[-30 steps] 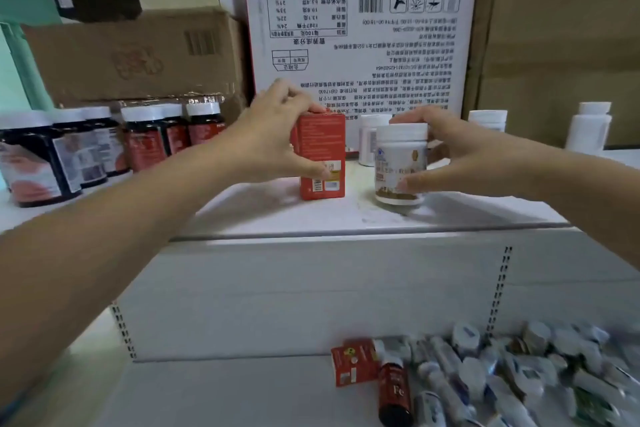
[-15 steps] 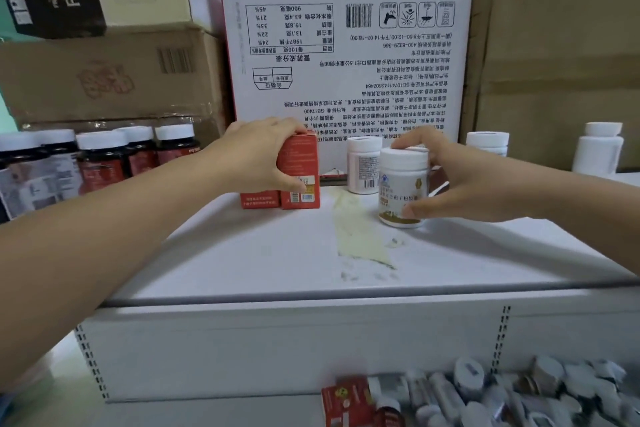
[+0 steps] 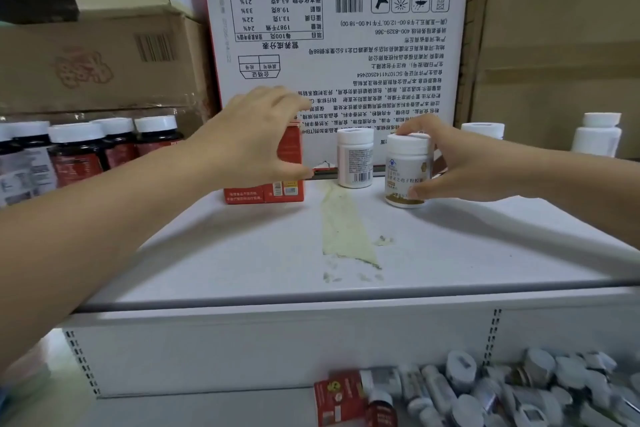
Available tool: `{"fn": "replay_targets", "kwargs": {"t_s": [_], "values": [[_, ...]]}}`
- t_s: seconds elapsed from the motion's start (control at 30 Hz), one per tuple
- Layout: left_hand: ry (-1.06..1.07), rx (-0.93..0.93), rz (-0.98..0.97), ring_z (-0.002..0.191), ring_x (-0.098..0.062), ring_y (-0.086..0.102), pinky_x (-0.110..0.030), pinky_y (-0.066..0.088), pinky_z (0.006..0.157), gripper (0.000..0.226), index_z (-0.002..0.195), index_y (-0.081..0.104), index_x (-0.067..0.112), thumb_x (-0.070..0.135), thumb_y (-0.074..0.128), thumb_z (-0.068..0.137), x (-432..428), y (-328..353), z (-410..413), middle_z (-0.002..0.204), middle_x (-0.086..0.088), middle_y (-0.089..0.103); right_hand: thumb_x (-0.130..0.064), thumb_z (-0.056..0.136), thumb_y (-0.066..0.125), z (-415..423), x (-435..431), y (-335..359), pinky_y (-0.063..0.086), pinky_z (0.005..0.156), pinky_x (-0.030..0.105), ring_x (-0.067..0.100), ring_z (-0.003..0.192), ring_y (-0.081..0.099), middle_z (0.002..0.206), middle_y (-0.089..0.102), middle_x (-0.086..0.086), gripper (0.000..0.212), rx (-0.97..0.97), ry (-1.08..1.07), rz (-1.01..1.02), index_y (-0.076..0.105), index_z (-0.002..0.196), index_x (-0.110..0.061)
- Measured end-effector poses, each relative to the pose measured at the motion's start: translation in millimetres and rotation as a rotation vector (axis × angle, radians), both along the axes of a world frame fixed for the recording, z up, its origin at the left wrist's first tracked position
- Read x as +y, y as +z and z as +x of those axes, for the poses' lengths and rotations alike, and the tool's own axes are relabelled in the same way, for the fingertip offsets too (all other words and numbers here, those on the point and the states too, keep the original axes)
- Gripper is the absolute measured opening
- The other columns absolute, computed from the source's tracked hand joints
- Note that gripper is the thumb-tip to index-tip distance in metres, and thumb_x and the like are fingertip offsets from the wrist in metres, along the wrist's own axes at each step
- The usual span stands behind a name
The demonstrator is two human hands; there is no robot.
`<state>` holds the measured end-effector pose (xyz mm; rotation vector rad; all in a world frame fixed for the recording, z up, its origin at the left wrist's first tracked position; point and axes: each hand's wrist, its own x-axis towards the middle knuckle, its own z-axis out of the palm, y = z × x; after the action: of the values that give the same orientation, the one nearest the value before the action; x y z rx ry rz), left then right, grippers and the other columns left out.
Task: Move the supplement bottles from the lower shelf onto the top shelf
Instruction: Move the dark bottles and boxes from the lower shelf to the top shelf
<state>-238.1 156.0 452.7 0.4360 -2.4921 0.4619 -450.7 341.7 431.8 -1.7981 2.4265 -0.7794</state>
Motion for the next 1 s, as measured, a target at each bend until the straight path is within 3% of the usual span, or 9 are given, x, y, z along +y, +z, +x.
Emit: {"fn": "replay_targets", "kwargs": {"t_s": [0.1,0.27,0.37,0.47,0.6,0.8,1.0], "values": [[-0.118,-0.003,-0.073,0.129,-0.021,0.042,-0.040,0.033,0.109,0.068,0.138,0.045,0.019,0.048,0.067,0.080,28,2,-20,0.137,-0.003,0.050,-0.020,0.080,0.074,-14,-12,-1,0.048,0.067,0.028,0.018,0.085,0.061,0.101,0.061,-0.001,0.074,0.010,-0.035,-0.003,0.027,0.136,-0.035],[0.065,-0.220,-0.200,0.128,-0.023,0.043,-0.042,0.036,0.106,0.072,0.141,0.035,0.021,0.054,0.061,0.082,34,4,-65,0.139,-0.001,0.048,-0.016,0.081,0.073,-33,-34,-1,0.040,0.056,0.021,0.016,0.083,0.058,0.108,0.059,0.000,0.077,0.013,-0.066,-0.006,0.026,0.140,-0.031],[0.139,-0.279,-0.105,0.128,-0.024,0.045,-0.045,0.036,0.105,0.075,0.141,0.035,0.020,0.056,0.060,0.080,27,4,-80,0.140,-0.002,0.048,-0.015,0.081,0.072,-42,-42,1,0.044,0.062,0.025,0.020,0.092,0.060,0.114,0.058,0.003,0.076,0.044,-0.061,-0.003,0.027,0.140,-0.029],[0.144,-0.266,-0.005,0.117,-0.025,0.053,-0.043,0.041,0.099,0.064,0.129,0.044,0.021,0.056,0.061,0.078,21,1,-86,0.127,0.000,0.057,-0.017,0.081,0.072,-49,-46,-2,0.048,0.061,0.024,0.018,0.086,0.063,0.106,0.062,0.004,0.071,0.029,-0.058,-0.028,0.028,0.134,-0.030],[0.133,-0.262,-0.033,0.106,-0.022,0.057,-0.038,0.041,0.091,0.048,0.114,0.050,0.026,0.056,0.059,0.078,17,-1,-88,0.110,0.005,0.060,-0.017,0.081,0.072,-55,-49,-11,0.054,0.085,0.042,0.023,0.092,0.065,0.110,0.061,0.005,0.068,-0.041,-0.022,-0.096,0.029,0.130,-0.032],[0.143,-0.256,-0.059,0.106,-0.018,0.057,-0.040,0.036,0.097,0.048,0.116,0.048,0.027,0.056,0.057,0.079,16,-5,-87,0.110,0.008,0.059,-0.016,0.085,0.070,-54,-49,-17,0.051,0.088,0.036,0.021,0.094,0.064,0.112,0.057,0.001,0.066,-0.068,0.019,-0.130,0.029,0.134,-0.032],[0.165,-0.268,-0.077,0.109,-0.018,0.056,-0.041,0.036,0.099,0.052,0.121,0.047,0.025,0.057,0.055,0.080,19,-7,-88,0.114,0.008,0.057,-0.017,0.086,0.069,-52,-52,-18,0.050,0.092,0.039,0.023,0.096,0.064,0.120,0.057,0.004,0.071,-0.060,0.018,-0.118,0.024,0.139,-0.034]]}}
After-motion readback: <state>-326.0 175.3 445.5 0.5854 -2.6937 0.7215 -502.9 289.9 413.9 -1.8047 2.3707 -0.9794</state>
